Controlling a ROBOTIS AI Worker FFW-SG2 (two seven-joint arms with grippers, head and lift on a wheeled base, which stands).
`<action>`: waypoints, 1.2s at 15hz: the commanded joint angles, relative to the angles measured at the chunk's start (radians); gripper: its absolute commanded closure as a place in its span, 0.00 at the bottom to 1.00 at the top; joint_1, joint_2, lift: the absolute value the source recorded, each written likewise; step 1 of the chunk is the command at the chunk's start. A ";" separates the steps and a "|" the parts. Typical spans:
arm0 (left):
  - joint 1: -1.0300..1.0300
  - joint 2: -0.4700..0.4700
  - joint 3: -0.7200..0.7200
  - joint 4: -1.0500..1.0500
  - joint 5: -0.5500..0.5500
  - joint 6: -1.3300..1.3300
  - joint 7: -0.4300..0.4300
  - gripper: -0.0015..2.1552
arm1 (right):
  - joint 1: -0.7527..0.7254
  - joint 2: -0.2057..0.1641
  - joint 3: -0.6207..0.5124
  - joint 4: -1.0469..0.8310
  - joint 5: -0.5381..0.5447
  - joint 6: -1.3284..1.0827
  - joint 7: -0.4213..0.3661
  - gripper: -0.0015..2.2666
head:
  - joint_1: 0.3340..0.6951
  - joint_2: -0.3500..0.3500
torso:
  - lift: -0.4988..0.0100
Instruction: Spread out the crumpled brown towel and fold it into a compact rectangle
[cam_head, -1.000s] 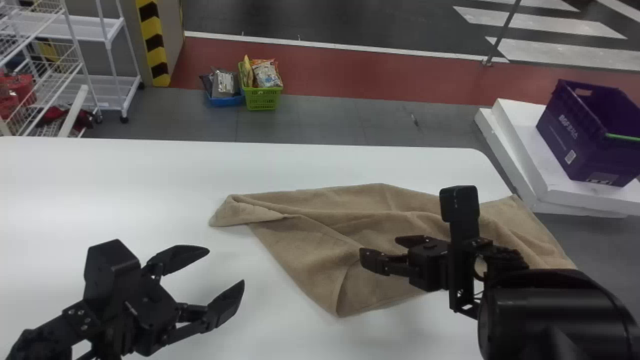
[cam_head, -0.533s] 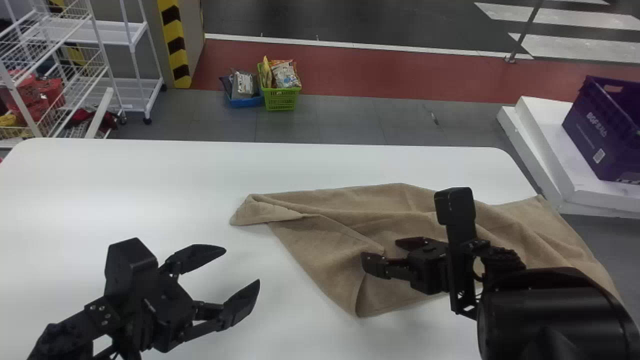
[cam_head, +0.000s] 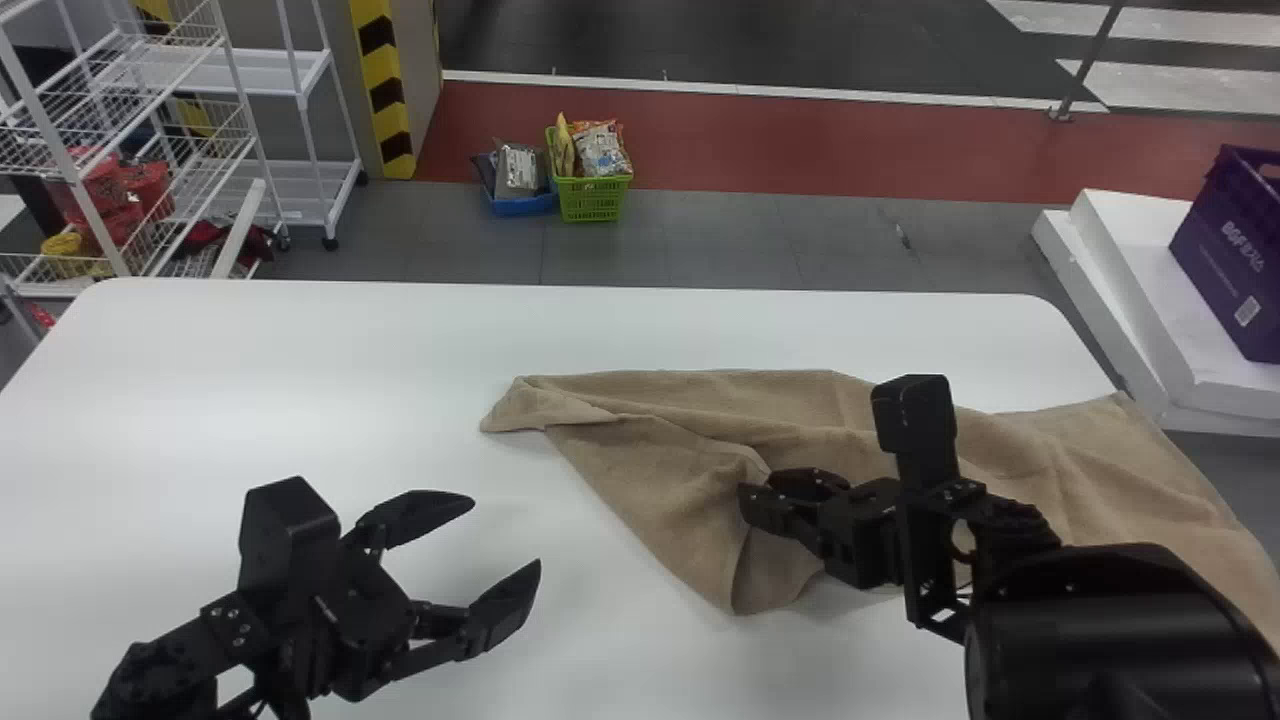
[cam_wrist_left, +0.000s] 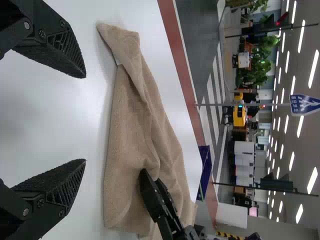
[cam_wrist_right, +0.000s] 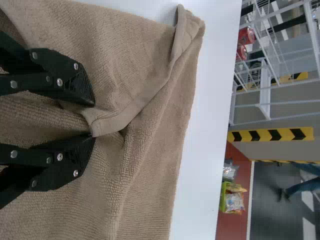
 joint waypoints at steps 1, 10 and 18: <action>0.000 0.000 0.007 0.002 0.003 -0.001 0.000 0.12 | 0.012 0.001 0.011 -0.010 -0.012 -0.019 0.006 0.41 | 1.00 0.40 | 0.73; 0.000 0.002 0.016 0.019 0.008 -0.007 -0.007 0.12 | 0.011 0.001 0.041 -0.010 0.011 -0.003 0.011 0.26 | 1.00 0.44 | 0.73; 0.000 0.002 0.019 0.028 0.011 -0.010 -0.014 0.12 | 0.006 0.001 0.059 -0.020 0.001 -0.019 0.006 0.26 | 1.00 0.46 | 0.73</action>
